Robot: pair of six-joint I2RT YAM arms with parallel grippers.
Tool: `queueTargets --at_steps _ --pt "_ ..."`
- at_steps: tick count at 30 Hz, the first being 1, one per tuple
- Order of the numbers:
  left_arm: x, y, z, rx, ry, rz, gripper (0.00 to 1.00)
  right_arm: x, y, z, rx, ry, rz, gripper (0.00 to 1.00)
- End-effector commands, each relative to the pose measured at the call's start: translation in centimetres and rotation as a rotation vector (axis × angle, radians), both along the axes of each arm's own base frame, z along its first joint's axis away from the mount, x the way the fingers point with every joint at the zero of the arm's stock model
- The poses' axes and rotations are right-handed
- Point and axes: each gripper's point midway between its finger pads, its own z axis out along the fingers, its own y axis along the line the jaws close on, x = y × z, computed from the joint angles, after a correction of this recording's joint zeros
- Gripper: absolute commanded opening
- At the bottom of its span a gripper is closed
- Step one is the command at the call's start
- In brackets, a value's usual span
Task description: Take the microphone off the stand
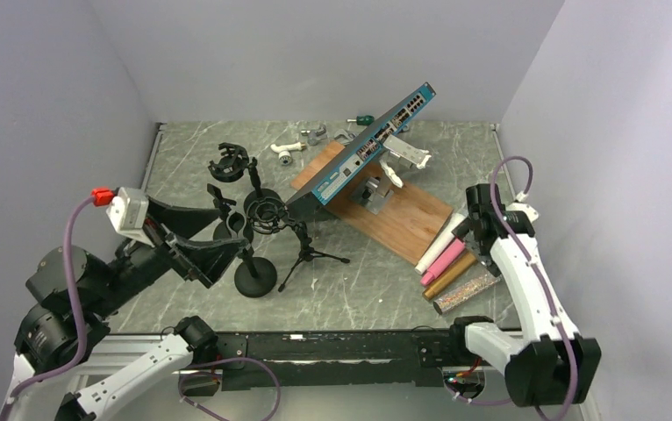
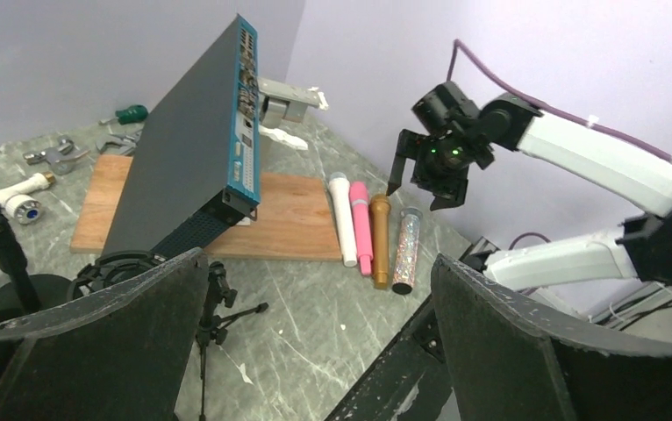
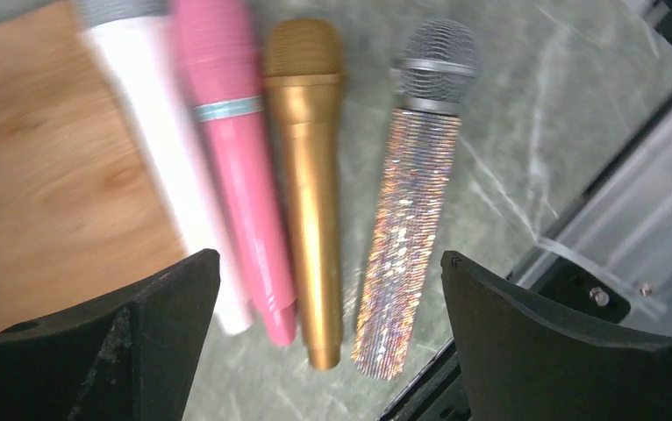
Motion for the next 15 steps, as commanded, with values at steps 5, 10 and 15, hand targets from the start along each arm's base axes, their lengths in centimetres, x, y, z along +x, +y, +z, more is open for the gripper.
queueTargets --at_steps 5,10,15 --pt "-0.4 3.5 2.3 -0.179 -0.108 0.132 0.99 1.8 7.9 9.7 0.107 -0.348 0.541 1.0" --pt "-0.9 6.2 2.9 -0.268 -0.169 0.221 0.99 0.6 10.0 14.7 0.135 -0.555 0.729 1.0" --pt "-2.0 9.4 4.5 -0.338 -0.262 0.31 0.99 -1.5 11.0 22.2 0.106 -0.826 0.878 1.0"
